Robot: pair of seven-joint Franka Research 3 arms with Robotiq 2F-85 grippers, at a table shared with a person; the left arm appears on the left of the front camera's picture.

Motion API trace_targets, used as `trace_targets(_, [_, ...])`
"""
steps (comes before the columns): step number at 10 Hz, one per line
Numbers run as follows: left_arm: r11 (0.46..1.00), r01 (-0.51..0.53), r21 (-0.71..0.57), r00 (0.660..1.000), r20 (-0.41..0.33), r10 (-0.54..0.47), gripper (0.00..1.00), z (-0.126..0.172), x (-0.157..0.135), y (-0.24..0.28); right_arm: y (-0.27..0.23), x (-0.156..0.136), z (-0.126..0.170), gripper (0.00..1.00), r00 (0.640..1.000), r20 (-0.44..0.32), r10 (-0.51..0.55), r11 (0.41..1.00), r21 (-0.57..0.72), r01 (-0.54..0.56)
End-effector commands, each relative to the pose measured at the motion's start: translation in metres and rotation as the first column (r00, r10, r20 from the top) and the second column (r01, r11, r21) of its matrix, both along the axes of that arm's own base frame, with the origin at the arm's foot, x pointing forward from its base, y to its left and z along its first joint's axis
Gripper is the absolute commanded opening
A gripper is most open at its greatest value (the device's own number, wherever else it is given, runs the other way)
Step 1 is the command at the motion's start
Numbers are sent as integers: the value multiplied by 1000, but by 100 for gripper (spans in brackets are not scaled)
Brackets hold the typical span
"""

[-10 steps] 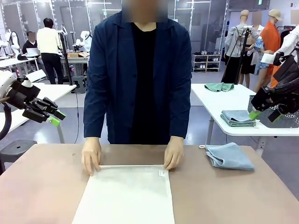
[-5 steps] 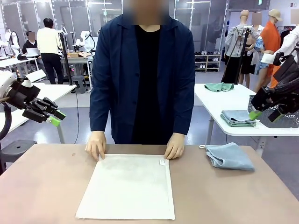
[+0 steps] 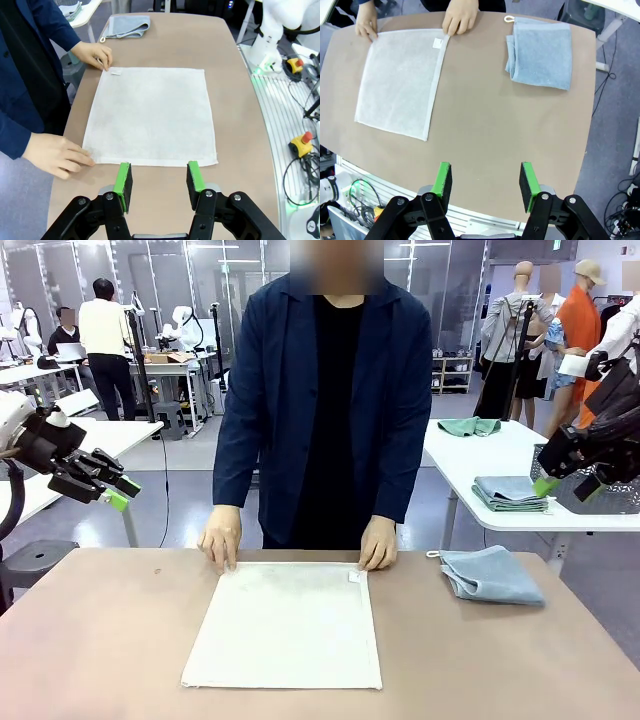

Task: Fold the towels and place them in the basket.
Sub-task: When a person lays out a Towel with hook on the table, fold it in half twice.

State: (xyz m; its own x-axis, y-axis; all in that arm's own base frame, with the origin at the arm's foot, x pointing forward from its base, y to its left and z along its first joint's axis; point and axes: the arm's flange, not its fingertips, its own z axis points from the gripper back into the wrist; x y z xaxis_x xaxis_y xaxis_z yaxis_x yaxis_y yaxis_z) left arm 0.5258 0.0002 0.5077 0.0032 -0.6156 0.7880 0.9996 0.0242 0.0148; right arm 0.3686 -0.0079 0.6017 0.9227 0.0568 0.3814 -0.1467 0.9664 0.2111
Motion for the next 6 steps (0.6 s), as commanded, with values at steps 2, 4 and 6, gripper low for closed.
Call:
trace_targets(2, [1000,3,13,1000,-1,-3,57,1,-2,0,-1,-2,4,69,1000,-10,-23,1000,0,23])
trace_targets(4, [1000,3,13,1000,-1,-3,57,1,-2,0,-1,-2,4,69,1000,-10,-23,1000,0,23])
trace_targets(6, [999,-21,45,1000,9,21,57,10,-4,-7,10,2,3,69,998,27,58,998,-32,-58])
